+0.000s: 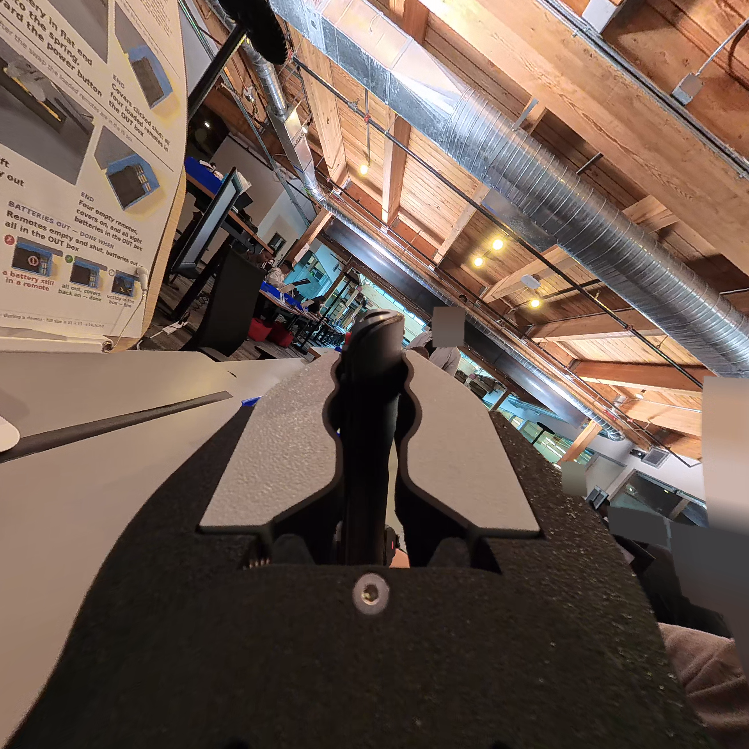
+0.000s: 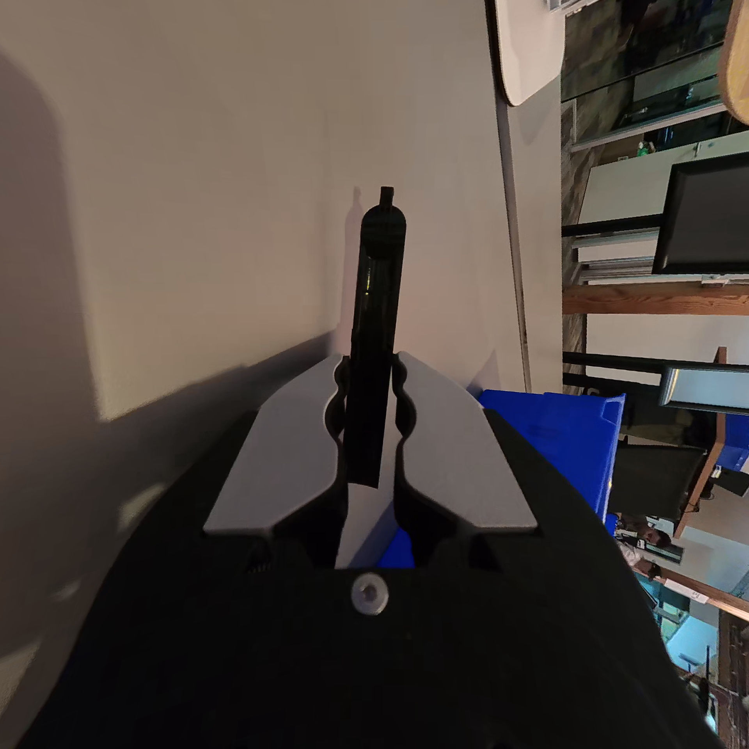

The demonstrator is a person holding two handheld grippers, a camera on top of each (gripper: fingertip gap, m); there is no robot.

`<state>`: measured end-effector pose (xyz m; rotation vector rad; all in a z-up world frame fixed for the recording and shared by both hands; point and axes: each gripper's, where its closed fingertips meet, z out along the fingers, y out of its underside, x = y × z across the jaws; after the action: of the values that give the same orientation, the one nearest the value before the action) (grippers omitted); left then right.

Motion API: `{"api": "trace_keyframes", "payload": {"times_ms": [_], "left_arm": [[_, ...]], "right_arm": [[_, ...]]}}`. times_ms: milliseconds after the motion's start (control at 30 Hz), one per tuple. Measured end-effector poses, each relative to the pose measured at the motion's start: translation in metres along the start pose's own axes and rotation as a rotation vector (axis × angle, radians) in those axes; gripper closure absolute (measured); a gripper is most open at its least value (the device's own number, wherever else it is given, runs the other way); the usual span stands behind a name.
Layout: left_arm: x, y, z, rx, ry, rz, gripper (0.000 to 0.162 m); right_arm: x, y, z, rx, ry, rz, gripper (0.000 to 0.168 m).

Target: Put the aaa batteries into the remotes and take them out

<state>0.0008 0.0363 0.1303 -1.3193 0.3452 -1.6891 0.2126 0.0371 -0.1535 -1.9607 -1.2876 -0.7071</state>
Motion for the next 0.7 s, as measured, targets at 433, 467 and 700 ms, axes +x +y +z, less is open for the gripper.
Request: {"api": "trace_keyframes", "payload": {"times_ms": [433, 467, 700], "left_arm": [[0.006, 0.003, 0.003, -0.019, 0.02, 0.002, 0.137], [0.006, 0.003, 0.003, -0.019, 0.02, 0.002, 0.137], [0.004, 0.007, 0.005, -0.032, 0.017, 0.0, 0.138]], "right_arm": [[-0.025, -0.008, -0.015, 0.146, -0.329, 0.317, 0.147], [-0.024, -0.008, -0.018, 0.156, -0.36, 0.345, 0.146], [-0.008, -0.019, -0.016, 0.134, -0.677, 0.443, 0.139]]}}
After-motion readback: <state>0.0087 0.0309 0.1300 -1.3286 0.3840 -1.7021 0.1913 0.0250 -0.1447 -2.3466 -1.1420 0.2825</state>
